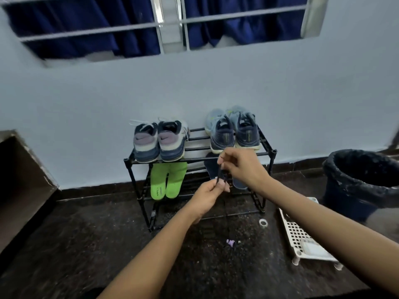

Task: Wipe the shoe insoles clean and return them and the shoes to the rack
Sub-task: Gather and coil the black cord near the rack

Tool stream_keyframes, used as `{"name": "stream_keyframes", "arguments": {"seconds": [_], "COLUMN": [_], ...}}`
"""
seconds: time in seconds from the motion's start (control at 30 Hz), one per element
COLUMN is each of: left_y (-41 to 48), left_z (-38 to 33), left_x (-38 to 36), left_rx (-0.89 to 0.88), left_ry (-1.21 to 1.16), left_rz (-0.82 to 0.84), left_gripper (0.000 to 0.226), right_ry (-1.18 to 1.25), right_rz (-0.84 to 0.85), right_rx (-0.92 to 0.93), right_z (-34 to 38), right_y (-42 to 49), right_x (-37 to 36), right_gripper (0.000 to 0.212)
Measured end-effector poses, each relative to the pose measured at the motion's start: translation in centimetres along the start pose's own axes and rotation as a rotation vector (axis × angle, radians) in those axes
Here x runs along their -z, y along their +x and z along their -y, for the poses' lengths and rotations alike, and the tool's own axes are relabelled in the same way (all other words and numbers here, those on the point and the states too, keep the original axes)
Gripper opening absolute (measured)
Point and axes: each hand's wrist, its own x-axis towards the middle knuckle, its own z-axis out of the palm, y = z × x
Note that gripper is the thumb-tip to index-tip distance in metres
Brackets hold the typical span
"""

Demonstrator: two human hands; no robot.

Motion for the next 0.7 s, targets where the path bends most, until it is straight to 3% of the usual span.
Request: {"name": "stream_keyframes", "arguments": {"seconds": [0.23, 0.5, 0.6, 0.7], "left_y": [-4.9, -9.9, -11.5, -12.2], "left_z": [-5.2, -8.2, -8.3, -8.1], "left_x": [5.3, 7.2, 6.4, 5.7], "left_rx": [-0.084, -0.090, -0.045, 0.006], "left_ry": [-0.127, -0.306, -0.374, -0.303], "left_rz": [-0.125, -0.143, -0.096, -0.072], "left_gripper": [0.034, 0.029, 0.027, 0.030], "right_ry": [-0.134, -0.423, -0.560, -0.360], "right_rz": [-0.245, -0.447, -0.219, 0.170], "right_rx": [0.093, -0.174, -0.293, -0.144], "right_z": [7.4, 7.2, 7.7, 9.8], "right_y": [1.1, -0.7, -2.5, -4.7], "right_x": [7.3, 12.0, 9.1, 4.5], "right_gripper": [0.020, 0.034, 0.033, 0.046]}}
